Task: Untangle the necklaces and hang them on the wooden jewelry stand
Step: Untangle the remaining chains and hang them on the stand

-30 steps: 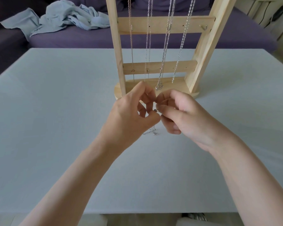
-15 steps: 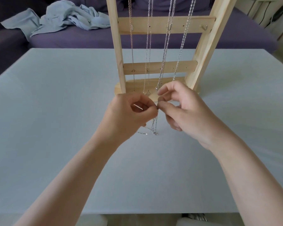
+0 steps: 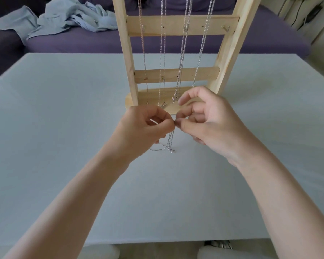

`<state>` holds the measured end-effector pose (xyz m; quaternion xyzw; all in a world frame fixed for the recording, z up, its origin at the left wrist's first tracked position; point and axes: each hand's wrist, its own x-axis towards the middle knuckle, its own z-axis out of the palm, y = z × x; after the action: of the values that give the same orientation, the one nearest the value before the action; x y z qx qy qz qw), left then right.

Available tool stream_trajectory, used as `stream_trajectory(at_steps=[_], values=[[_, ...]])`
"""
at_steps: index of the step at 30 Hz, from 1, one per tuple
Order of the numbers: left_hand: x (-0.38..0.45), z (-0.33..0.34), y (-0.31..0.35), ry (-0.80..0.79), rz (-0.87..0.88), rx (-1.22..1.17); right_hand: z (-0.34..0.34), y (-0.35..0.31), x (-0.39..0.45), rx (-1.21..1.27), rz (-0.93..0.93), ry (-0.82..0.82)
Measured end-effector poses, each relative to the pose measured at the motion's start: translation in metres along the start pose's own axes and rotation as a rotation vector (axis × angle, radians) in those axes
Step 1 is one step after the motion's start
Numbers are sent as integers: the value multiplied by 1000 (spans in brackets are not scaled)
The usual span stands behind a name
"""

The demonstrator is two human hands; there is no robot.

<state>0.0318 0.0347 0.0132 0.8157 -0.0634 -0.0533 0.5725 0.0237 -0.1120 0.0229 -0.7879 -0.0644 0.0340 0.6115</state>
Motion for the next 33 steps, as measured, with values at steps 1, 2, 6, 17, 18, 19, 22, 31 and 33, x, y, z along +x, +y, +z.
stream_trajectory(at_steps=[1,2,6,17,18,19,22,31,33], values=[[0,0,0,-17,4,5,0,-1,-1,30,26,-30],[0,0,0,-36,9,4,0,-1,-2,72,58,-55],[-1,-1,-1,-104,6,-95,-2,-2,-3,244,126,-75],[3,0,-7,40,65,106,-1,9,0,169,102,20],[2,0,-7,41,81,134,-2,9,0,166,120,11],[2,0,-7,36,92,148,-2,9,0,168,143,0],[2,0,-6,-1,88,167,-2,9,0,244,214,-51],[0,4,-7,-81,3,153,2,7,0,238,157,-87],[0,5,-10,-56,18,184,3,6,0,127,97,-81]])
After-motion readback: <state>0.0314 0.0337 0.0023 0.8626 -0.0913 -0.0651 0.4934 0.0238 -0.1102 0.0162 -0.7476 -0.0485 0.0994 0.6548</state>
